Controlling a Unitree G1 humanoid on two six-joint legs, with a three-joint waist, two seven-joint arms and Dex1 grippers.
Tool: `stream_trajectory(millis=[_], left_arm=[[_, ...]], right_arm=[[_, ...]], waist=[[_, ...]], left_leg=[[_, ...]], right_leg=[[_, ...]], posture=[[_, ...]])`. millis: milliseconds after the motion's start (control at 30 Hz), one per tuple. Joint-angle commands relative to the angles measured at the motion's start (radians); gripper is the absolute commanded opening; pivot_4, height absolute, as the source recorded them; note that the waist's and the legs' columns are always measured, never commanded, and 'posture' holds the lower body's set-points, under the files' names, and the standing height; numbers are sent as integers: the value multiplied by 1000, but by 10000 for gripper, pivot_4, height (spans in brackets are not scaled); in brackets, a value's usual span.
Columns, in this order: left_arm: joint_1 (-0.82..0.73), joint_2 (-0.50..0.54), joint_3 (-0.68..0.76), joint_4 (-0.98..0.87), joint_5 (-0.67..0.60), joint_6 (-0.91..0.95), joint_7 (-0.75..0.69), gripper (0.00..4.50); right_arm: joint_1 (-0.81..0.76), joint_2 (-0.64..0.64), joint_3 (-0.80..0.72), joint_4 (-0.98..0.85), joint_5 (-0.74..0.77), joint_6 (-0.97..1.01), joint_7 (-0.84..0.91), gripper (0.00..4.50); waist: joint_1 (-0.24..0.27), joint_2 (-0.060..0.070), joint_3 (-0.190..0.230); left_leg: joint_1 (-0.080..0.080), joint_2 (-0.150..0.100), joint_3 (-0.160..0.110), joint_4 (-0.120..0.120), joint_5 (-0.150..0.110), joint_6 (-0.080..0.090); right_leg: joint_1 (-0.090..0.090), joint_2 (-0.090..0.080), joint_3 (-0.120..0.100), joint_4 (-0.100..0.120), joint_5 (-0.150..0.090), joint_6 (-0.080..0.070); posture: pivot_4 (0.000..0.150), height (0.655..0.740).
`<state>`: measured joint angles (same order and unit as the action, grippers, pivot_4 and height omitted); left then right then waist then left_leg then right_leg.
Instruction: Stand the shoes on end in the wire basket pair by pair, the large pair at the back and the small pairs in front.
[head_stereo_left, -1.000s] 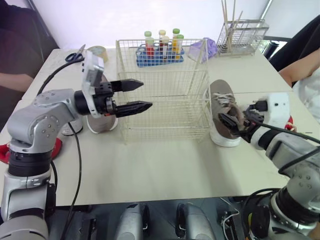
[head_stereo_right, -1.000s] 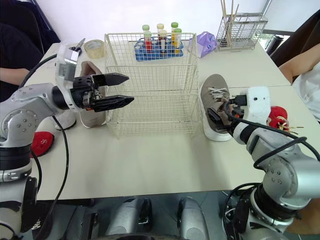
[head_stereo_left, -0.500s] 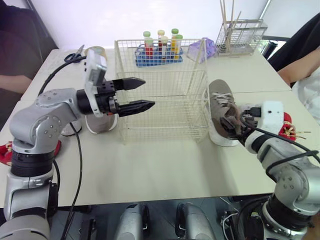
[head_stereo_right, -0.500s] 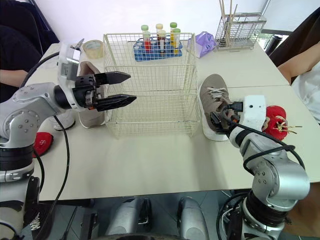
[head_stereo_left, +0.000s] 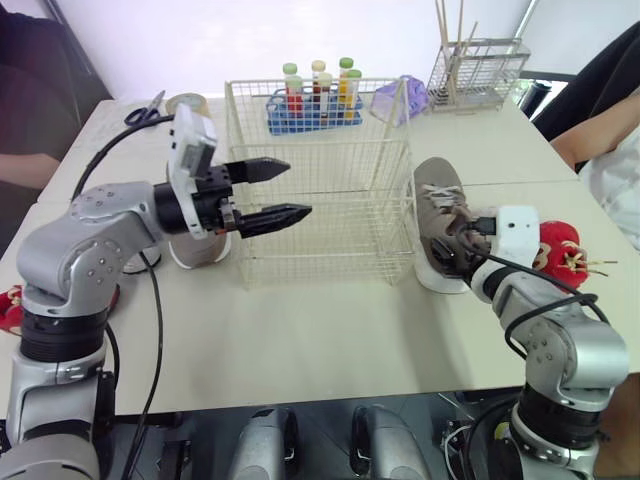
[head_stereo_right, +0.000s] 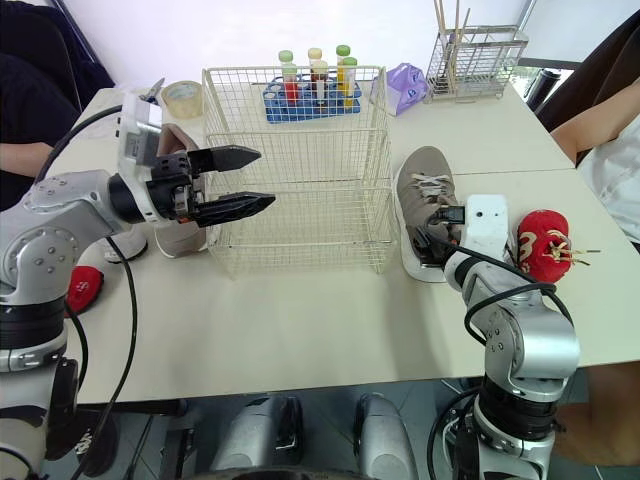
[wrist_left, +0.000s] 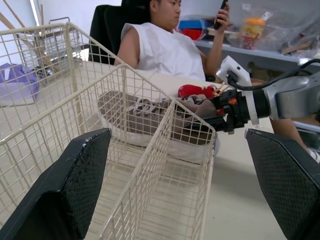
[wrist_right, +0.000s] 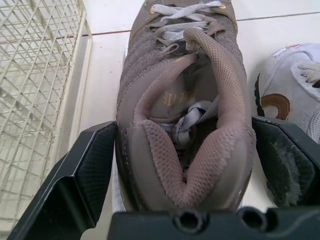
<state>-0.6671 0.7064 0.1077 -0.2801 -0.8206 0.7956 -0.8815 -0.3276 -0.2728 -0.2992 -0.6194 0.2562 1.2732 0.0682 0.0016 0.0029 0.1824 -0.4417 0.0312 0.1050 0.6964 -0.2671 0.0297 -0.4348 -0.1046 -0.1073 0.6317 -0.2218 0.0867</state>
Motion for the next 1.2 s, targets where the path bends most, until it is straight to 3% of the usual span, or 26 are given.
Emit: stream_trajectory(millis=[33, 200, 300, 567, 900, 1000, 1200], left_arm=[[0, 14, 41, -33, -15, -6, 6, 45000], [4, 15, 43, -36, -9, -13, 9, 45000], [4, 16, 43, -32, -6, -16, 7, 45000], [-6, 11, 34, -16, 7, -30, -3, 45000], [-39, -5, 5, 29, 32, -61, -30, 45000], [-50, -17, -5, 42, 42, -72, -38, 45000], [-89, -41, -20, 88, 67, -94, -54, 45000]], right_arm=[[23, -13, 35, 25, -11, -25, 7, 33100], [38, -28, 51, 24, -12, -45, 17, 11953], [45, -33, 51, 15, -11, -44, 22, 2779], [-23, -88, 0, -20, -14, -37, 21, 2277], [-362, -420, -106, 66, 61, 62, 183, 2277], [-424, -560, -52, 145, 55, -32, 267, 2277], [-503, -795, 69, 349, 28, -454, 554, 2277]], waist=[[0, 0, 0], [0, -1, -1], [1, -1, -1], [5, -1, -1], [8, 2, 1], [8, 2, 1], [6, 2, 2]], left_leg=[[0, 0, 0, 0, 0, 0], [1, 0, 0, 0, 0, 0], [1, 0, 0, 0, 0, 0], [1, 0, 0, 0, 0, 0], [-1, 0, 2, -1, 0, 1], [-1, 0, 2, -1, -1, 2], [-1, 0, 4, -1, -3, 5]], right_leg=[[0, 0, 0, 0, 0, 0], [1, 0, 0, 0, 0, 0], [1, 0, 0, 0, 0, 0], [1, 0, 0, 0, 0, 0], [-3, 1, 2, 0, 0, 0], [-2, 1, 2, -1, 0, 0], [-3, 1, 4, -1, 0, 0]], posture=[[1500, 7400], [1500, 7400], [1500, 7400], [1500, 7400], [1500, 7400], [1500, 7400], [1500, 7400]])
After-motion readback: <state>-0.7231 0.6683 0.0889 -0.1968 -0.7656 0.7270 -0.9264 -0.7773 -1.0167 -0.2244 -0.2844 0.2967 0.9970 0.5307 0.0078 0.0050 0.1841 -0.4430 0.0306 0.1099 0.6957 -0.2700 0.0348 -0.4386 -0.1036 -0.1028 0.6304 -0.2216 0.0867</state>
